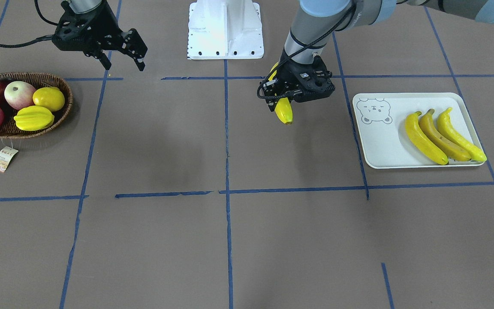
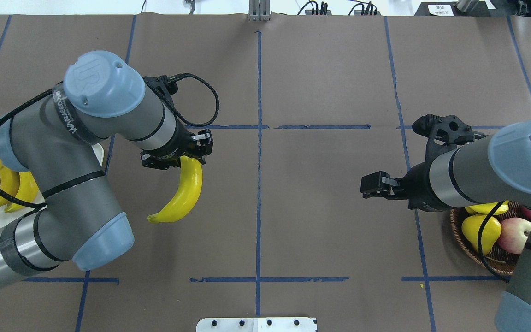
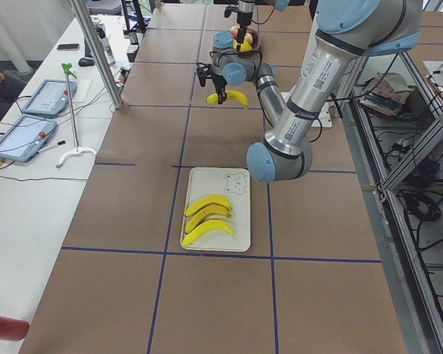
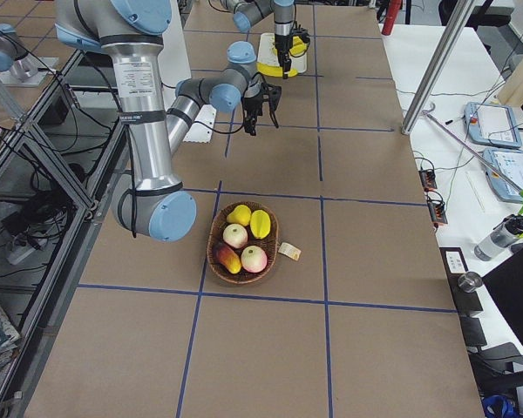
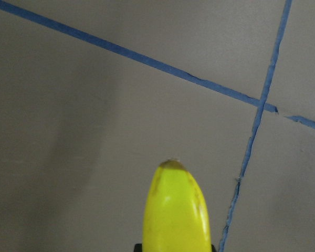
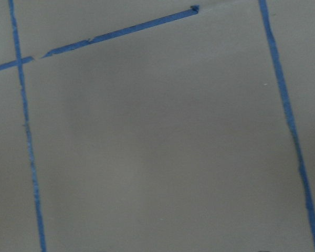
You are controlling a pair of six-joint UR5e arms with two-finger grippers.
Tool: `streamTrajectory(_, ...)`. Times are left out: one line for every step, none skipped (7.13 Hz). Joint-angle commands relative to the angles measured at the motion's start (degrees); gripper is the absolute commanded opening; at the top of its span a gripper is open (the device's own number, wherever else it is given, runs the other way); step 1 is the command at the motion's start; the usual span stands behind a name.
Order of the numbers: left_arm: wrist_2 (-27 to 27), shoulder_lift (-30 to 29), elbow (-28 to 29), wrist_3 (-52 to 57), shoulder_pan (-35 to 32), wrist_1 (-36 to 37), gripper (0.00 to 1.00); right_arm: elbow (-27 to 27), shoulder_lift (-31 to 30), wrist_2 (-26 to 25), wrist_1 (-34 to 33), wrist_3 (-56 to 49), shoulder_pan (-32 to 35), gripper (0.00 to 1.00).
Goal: Transfer all bananas from basket to plate
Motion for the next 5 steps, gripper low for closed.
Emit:
streamTrajectory(-0.16, -0.04, -1.28, 6.49, -0.97, 9.92, 0.00, 2.29, -0.18, 0.80, -9.63, -12.44, 2.85, 1.00)
streamTrajectory(-0.42, 0.14, -1.62, 9.23, -3.41, 12.84, 0.00, 2.38, -2.28, 1.76, -10.43, -17.03, 5.83, 1.00)
streamTrajectory(-0.51, 1.01, -2.76, 9.35, -6.22, 17.22, 0.00, 2.64, -5.60, 5.34, -10.27, -24.12, 10.47, 1.00)
streamTrajectory(-0.51, 1.10, -2.77, 8.30, -7.99, 18.83, 0.00, 2.65, -8.25, 8.25, -10.00, -30.11, 13.83, 1.00)
streamTrajectory(-0.69, 3.54, -2.68, 4.99, -12.53, 18.32, 0.00, 2.65, -9.84, 9.67, -10.00, -33.48, 16.12, 1.00)
